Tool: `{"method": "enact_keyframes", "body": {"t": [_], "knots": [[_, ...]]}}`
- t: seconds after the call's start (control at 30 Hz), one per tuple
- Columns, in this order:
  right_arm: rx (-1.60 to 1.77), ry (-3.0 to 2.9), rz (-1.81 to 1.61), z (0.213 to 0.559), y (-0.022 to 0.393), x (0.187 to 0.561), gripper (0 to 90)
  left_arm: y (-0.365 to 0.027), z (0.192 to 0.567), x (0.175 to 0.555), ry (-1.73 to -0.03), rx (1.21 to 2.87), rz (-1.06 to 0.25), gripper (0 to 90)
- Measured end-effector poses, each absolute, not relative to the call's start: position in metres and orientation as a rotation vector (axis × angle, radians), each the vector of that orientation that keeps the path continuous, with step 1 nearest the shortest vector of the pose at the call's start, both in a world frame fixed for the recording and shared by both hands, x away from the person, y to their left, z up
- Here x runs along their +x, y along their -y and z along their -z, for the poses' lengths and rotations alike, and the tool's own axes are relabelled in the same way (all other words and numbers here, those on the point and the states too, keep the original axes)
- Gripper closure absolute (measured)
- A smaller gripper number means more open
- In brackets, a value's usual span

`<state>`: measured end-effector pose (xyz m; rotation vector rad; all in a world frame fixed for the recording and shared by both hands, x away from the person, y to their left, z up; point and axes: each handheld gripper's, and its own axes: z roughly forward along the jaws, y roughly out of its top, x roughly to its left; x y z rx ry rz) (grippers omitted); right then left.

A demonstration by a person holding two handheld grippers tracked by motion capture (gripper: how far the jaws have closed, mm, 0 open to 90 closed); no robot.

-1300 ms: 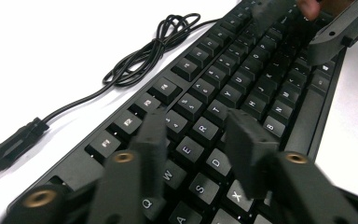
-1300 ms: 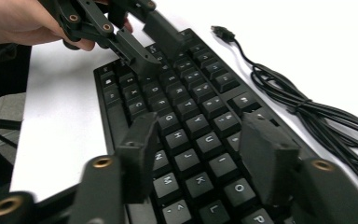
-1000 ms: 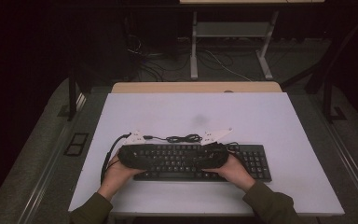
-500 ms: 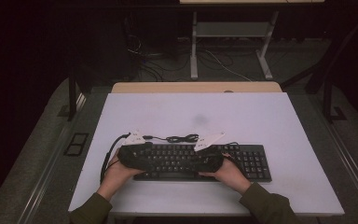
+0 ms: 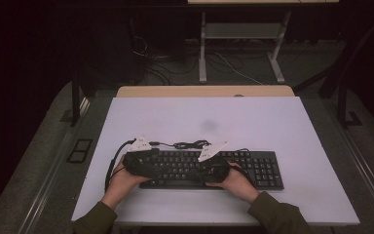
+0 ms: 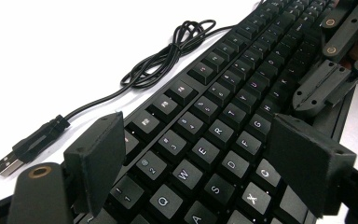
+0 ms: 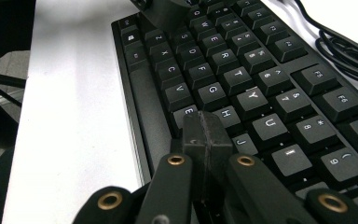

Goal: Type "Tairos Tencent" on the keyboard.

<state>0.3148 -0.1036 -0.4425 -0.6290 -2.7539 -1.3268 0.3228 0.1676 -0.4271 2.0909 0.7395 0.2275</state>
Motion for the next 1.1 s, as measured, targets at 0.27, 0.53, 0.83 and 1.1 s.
{"method": "enact_keyframes", "body": {"t": [0.27,0.53,0.83,1.1], "knots": [[-0.639,2.751,1.337,0.441,0.105,0.315,89.3,-0.167,0.427,0.323,-0.733,2.091,-0.23,19.2],[-0.669,2.715,1.388,0.436,0.112,0.319,83.6,-0.167,0.426,0.323,-0.731,2.084,-0.226,20.7],[-0.727,2.699,1.438,0.429,0.127,0.322,60.6,-0.159,0.425,0.323,-0.702,2.084,-0.217,37.6],[-0.776,2.696,1.478,0.427,0.139,0.324,42.3,-0.146,0.425,0.325,-0.668,2.095,-0.194,63.3]]}}
